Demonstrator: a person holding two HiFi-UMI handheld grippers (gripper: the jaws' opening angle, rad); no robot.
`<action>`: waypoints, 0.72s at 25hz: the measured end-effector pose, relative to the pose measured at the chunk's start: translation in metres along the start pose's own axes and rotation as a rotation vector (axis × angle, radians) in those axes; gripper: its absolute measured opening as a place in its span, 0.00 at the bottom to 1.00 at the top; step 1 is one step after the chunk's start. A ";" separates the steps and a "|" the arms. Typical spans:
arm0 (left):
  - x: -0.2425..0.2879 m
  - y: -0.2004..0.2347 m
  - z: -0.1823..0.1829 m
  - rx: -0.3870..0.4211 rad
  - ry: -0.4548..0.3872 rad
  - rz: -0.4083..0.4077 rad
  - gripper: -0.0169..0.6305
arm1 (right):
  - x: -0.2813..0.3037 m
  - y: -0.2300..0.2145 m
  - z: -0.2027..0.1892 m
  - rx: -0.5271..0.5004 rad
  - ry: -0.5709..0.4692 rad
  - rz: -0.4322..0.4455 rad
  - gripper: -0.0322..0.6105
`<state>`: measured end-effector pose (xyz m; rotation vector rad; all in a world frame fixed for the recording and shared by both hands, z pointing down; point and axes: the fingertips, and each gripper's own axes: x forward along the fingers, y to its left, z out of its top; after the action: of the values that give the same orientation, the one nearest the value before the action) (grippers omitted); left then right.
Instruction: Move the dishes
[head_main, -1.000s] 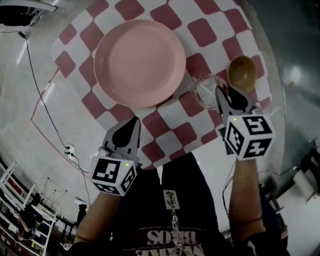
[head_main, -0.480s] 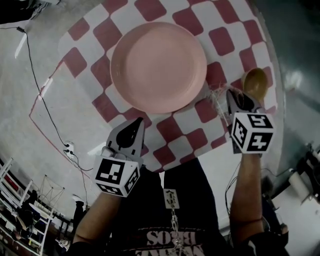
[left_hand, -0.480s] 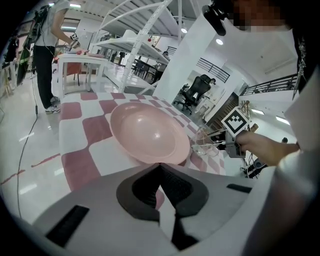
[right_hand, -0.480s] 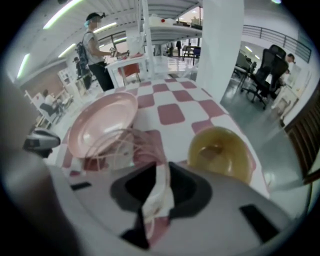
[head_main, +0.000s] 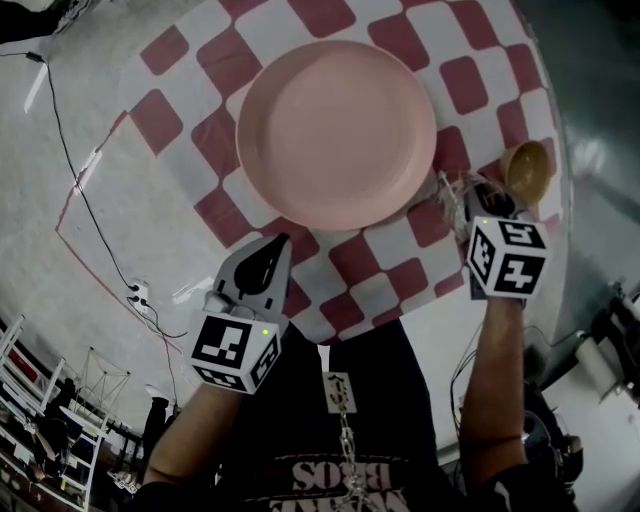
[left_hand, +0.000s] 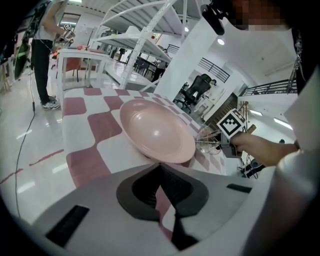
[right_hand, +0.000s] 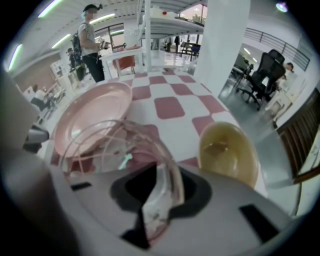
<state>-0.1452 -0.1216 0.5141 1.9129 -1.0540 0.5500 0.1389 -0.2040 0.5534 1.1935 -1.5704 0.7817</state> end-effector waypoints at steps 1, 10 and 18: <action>0.000 -0.001 0.000 0.000 0.003 -0.006 0.07 | 0.001 0.000 0.001 -0.002 0.000 -0.005 0.20; 0.005 -0.026 0.007 0.065 0.037 -0.072 0.07 | -0.004 0.004 -0.001 0.065 -0.035 0.051 0.23; 0.030 -0.078 0.040 0.173 0.037 -0.133 0.07 | -0.049 -0.001 0.002 0.137 -0.141 0.168 0.23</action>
<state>-0.0642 -0.1476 0.4769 2.0986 -0.8719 0.6152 0.1415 -0.1907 0.5058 1.2491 -1.7741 0.9446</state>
